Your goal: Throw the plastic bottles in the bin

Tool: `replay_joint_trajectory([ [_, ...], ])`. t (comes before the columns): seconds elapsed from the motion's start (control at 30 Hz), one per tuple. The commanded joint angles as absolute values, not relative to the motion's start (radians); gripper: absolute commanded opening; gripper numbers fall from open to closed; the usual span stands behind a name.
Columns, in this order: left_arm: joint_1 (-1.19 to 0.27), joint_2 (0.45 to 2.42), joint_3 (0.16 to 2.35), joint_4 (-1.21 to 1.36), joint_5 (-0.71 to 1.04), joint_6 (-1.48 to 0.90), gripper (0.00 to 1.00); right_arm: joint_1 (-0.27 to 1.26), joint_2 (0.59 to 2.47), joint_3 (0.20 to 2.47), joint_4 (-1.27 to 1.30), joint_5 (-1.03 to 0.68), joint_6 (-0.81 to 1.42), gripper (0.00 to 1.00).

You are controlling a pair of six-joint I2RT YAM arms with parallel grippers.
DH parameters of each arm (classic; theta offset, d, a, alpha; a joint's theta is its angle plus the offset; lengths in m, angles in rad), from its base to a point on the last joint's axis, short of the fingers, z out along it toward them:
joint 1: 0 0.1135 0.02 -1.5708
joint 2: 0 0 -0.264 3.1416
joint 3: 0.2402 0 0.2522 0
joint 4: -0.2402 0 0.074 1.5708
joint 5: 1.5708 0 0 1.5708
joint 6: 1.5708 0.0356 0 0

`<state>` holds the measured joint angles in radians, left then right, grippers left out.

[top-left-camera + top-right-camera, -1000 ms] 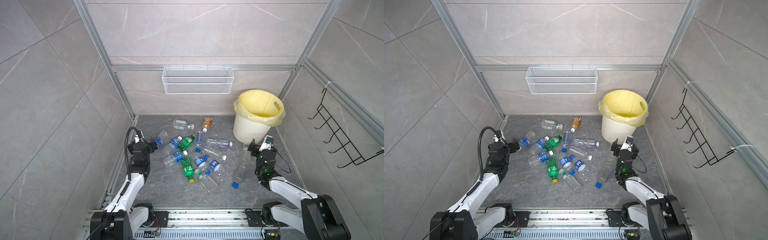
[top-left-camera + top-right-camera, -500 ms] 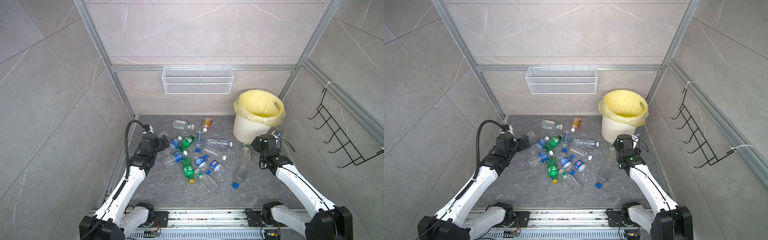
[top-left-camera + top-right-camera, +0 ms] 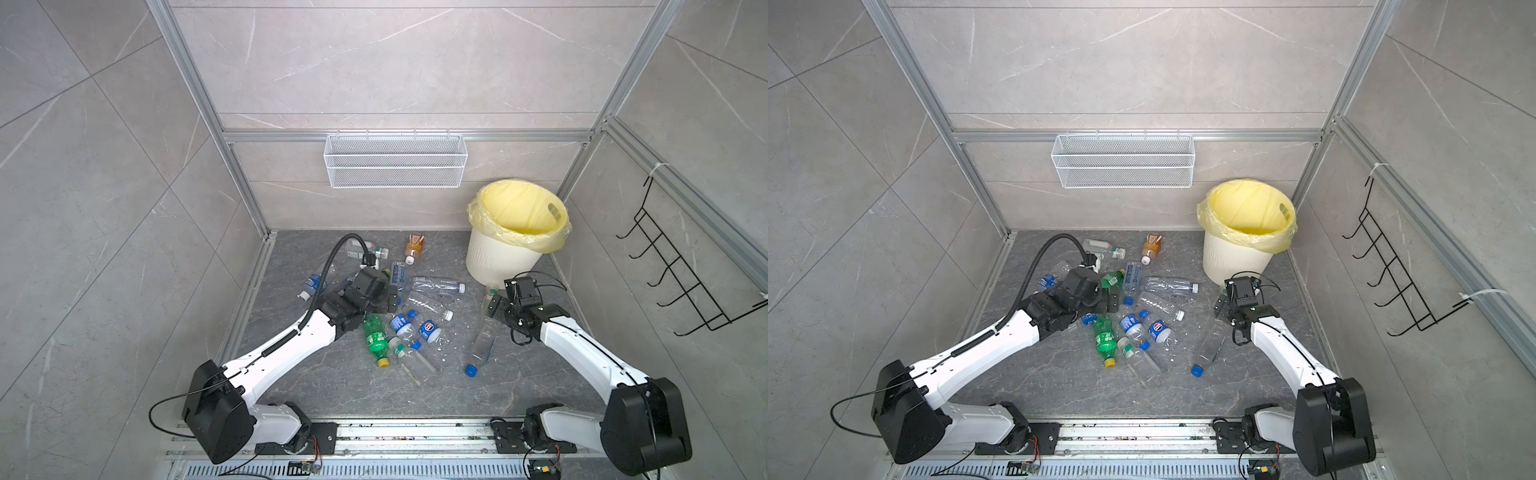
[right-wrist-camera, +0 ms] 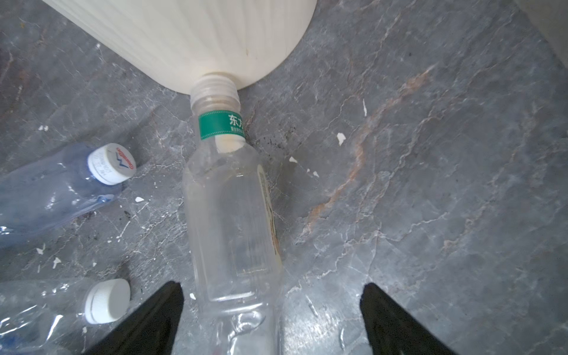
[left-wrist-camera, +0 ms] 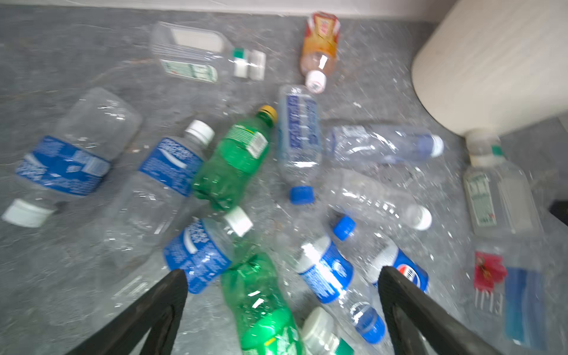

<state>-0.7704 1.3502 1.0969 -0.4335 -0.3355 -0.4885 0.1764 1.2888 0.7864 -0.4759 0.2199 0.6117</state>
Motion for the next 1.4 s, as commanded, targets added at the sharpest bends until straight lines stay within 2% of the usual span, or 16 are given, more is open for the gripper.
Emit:
replay_joint_trajectory([
  [0.0, -0.802, 1.383, 1.142, -0.375, -0.334, -0.512, 1.0, 0.178, 1.354, 0.824, -0.468, 0.2, 0.598, 0.92],
  [0.27, -0.834, 1.446, 1.182, -0.357, -0.269, -0.525, 1.0, 0.192, 1.471, 0.849, -0.416, 0.205, 0.57, 0.87],
  [0.6, -0.849, 1.479, 1.221, -0.363, -0.258, -0.526, 1.0, 0.204, 1.613, 0.897, -0.407, 0.206, 0.548, 0.84],
  [0.73, -0.858, 1.488, 1.232, -0.374, -0.264, -0.528, 1.0, 0.206, 1.654, 0.911, -0.404, 0.207, 0.549, 0.8],
  [1.13, -0.874, 1.519, 1.253, -0.403, -0.28, -0.531, 1.0, 0.232, 1.725, 0.952, -0.399, 0.191, 0.533, 0.68],
  [1.37, -0.879, 1.522, 1.266, -0.411, -0.299, -0.523, 1.0, 0.258, 1.675, 0.987, -0.438, 0.228, 0.52, 0.64],
])
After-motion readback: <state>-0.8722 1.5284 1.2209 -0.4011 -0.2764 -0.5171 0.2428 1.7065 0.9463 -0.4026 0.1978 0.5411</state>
